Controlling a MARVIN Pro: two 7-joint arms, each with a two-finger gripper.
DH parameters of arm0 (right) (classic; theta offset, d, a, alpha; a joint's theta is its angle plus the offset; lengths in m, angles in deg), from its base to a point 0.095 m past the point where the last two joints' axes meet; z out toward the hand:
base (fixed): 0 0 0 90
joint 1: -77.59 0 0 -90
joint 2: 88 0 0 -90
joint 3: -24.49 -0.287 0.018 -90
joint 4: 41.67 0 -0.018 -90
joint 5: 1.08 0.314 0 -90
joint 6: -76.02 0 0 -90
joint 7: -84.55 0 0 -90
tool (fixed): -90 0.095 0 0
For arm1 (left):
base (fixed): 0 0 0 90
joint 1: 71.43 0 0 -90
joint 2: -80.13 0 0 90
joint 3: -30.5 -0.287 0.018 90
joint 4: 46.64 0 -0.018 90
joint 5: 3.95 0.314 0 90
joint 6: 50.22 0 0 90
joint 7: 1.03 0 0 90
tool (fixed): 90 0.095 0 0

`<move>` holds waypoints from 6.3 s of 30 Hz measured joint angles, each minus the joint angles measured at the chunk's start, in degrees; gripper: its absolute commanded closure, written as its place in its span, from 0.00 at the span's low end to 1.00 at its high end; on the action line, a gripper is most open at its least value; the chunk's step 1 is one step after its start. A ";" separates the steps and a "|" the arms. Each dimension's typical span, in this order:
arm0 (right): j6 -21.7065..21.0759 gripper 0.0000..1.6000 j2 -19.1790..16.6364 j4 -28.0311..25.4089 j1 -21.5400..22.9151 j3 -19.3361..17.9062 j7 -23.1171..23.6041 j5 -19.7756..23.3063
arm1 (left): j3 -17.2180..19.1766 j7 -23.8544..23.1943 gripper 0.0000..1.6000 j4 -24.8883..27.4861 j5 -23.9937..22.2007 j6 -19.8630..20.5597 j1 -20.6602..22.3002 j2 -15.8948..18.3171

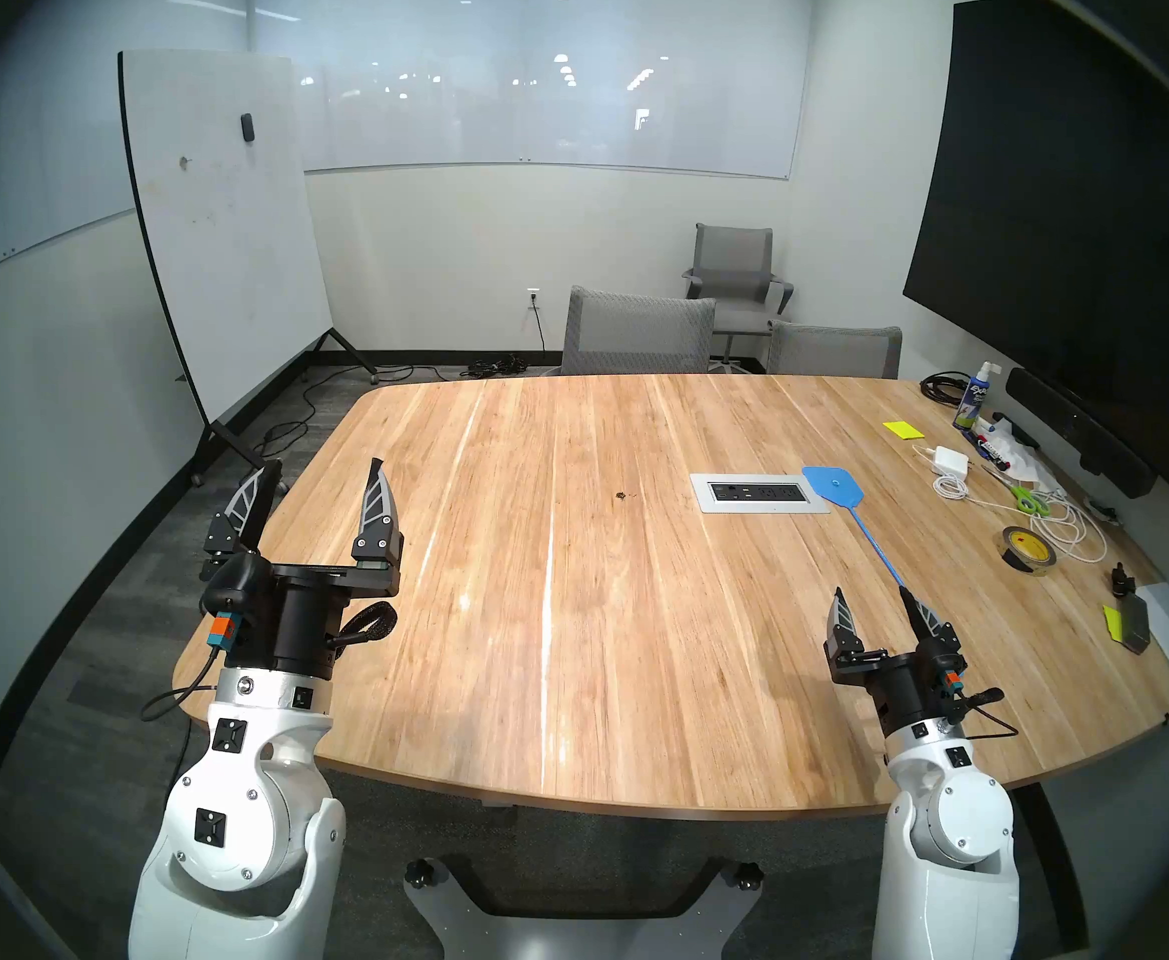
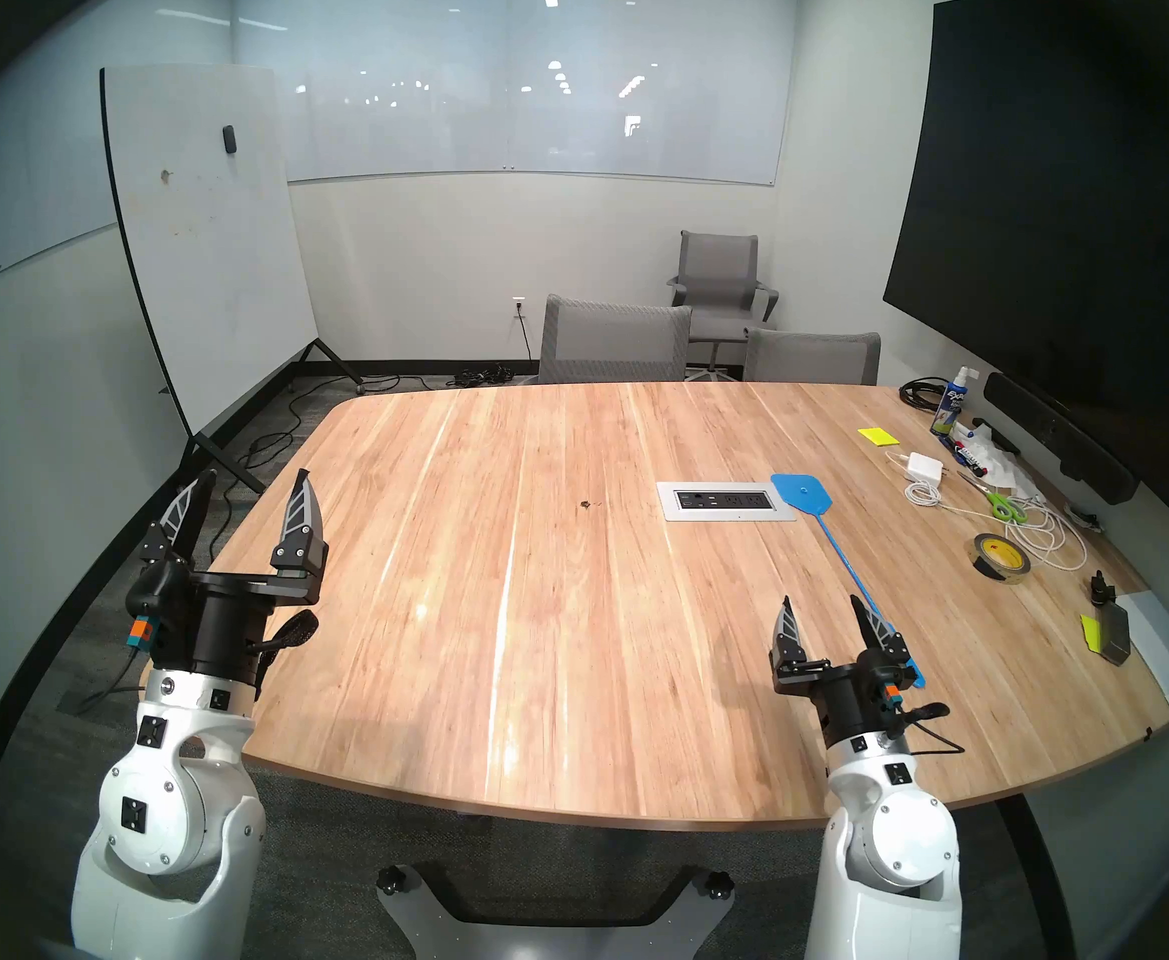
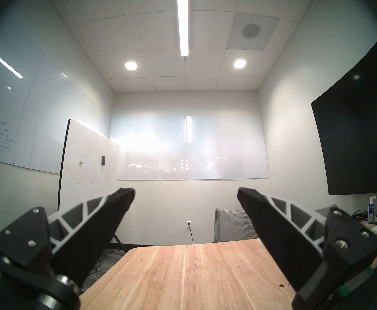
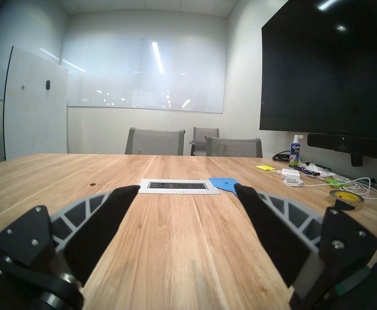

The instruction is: Swat a bug on table

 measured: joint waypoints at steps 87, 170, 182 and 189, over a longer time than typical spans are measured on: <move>-46.19 0.00 -13.10 -4.54 16.49 -3.68 -3.38 -9.97 | 0.02 0.00 0.00 -0.19 0.00 -0.01 0.14 -0.01; -46.16 0.00 -33.54 31.48 31.63 0.91 19.39 -14.23 | 0.03 0.00 0.00 -0.18 0.00 0.00 0.14 -0.02; -46.26 0.01 -33.66 36.53 34.58 2.39 18.14 -14.72 | 0.04 0.00 0.00 -0.18 0.00 0.00 0.14 -0.03; -45.85 0.17 -33.77 38.61 35.78 2.46 17.36 -14.90 | 0.04 0.00 0.00 -0.18 0.00 0.00 0.14 -0.03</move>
